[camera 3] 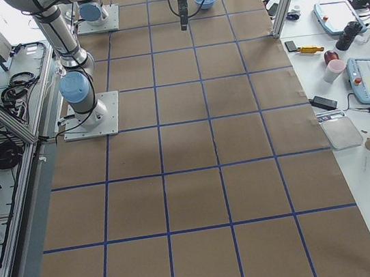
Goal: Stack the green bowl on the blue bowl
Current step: 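Move the left gripper outward toward the pale green bowl, then lower the left gripper onto the green bowl rim and grasp it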
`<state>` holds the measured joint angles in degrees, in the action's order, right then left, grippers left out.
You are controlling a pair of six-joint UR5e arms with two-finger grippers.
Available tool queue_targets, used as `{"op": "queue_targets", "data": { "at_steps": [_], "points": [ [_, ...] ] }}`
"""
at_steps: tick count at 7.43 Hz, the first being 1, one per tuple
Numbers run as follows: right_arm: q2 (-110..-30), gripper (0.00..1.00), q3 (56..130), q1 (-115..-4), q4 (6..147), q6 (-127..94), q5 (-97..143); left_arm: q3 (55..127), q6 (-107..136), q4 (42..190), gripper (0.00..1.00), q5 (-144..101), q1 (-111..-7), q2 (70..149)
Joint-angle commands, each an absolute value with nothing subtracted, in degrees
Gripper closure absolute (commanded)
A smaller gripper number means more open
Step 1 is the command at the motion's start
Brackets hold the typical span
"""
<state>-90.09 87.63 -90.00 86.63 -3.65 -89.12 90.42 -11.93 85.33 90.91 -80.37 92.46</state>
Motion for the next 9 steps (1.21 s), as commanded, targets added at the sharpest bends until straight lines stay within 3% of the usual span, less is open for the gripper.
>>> {"op": "queue_targets", "data": {
  "at_steps": [1,5,9],
  "points": [
    [-90.1,0.0,87.6,-90.0,86.6,-3.7,-89.1,94.4,-23.2,85.1,0.0,90.8,-69.4,92.7],
    [-90.1,0.0,87.7,-90.0,86.6,-3.7,-89.1,95.5,-33.7,81.7,0.0,91.0,-57.2,97.5],
    [-90.1,0.0,87.6,-90.0,86.7,-3.6,-89.1,105.5,-46.5,63.8,0.0,90.8,-45.7,104.0]
  ]
}}
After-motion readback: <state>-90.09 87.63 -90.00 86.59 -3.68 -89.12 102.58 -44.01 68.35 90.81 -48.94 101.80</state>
